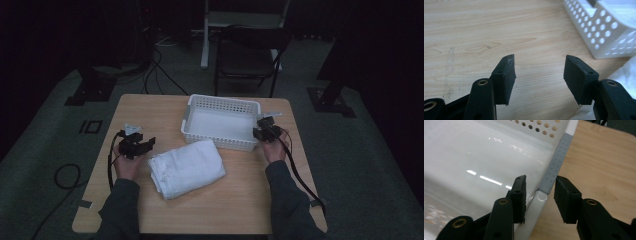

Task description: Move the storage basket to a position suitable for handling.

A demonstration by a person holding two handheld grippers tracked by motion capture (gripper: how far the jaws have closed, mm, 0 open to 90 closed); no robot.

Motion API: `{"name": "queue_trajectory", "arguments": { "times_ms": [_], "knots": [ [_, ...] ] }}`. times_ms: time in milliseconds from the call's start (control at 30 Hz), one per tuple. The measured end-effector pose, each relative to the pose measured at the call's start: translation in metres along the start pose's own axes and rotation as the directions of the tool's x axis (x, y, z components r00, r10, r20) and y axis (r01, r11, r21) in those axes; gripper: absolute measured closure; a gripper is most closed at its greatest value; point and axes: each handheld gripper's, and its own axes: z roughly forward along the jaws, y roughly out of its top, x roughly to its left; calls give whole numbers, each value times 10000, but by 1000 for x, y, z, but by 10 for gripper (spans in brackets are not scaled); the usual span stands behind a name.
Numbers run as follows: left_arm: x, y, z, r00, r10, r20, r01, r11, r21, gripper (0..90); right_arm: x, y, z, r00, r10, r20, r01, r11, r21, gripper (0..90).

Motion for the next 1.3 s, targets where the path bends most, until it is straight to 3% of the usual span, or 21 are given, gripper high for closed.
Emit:
{"name": "queue_trajectory", "arguments": {
  "times_ms": [100,233,533,667,733,833,1000,1100,1233,1300],
  "knots": [
    [-3,1,0,9999,8,116,-7,10000,-55,424,3,5,5,9998,-215,-27,215,9998,-2,631],
    [-10,2,0,9992,114,384,-112,9999,-46,424,18,16,13,9967,-780,-220,780,9969,-3,633],
    [-27,1,3,9938,621,925,-629,9980,60,424,28,12,8,9915,-1224,-441,1221,9925,-109,647],
    [-32,1,3,9919,795,989,-805,9967,62,424,29,5,2,9917,-1000,-810,994,9950,-116,672],
    [-34,1,2,9916,813,1011,-823,9966,66,423,28,4,1,9902,-871,-1093,874,9962,-18,599],
    [-34,1,-3,9915,862,979,-872,9962,61,421,27,-1,-2,9924,-691,-1016,685,9976,-88,531],
    [-37,-1,-13,9878,920,1254,-938,9955,90,424,21,-13,-17,9910,-47,-1340,7,9996,-297,511],
    [-46,-2,-12,9813,1266,1448,-1310,9912,213,429,28,-22,-30,9831,-240,-1815,149,9986,-517,604],
    [-47,-2,-10,9832,1202,1371,-1236,9922,161,453,36,-23,-38,9862,-354,-1620,234,9969,-754,585],
    [-44,-2,-9,9843,1109,1376,-1141,9933,158,454,39,-23,-39,9839,-389,-1743,257,9967,-773,584]
  ]
}}
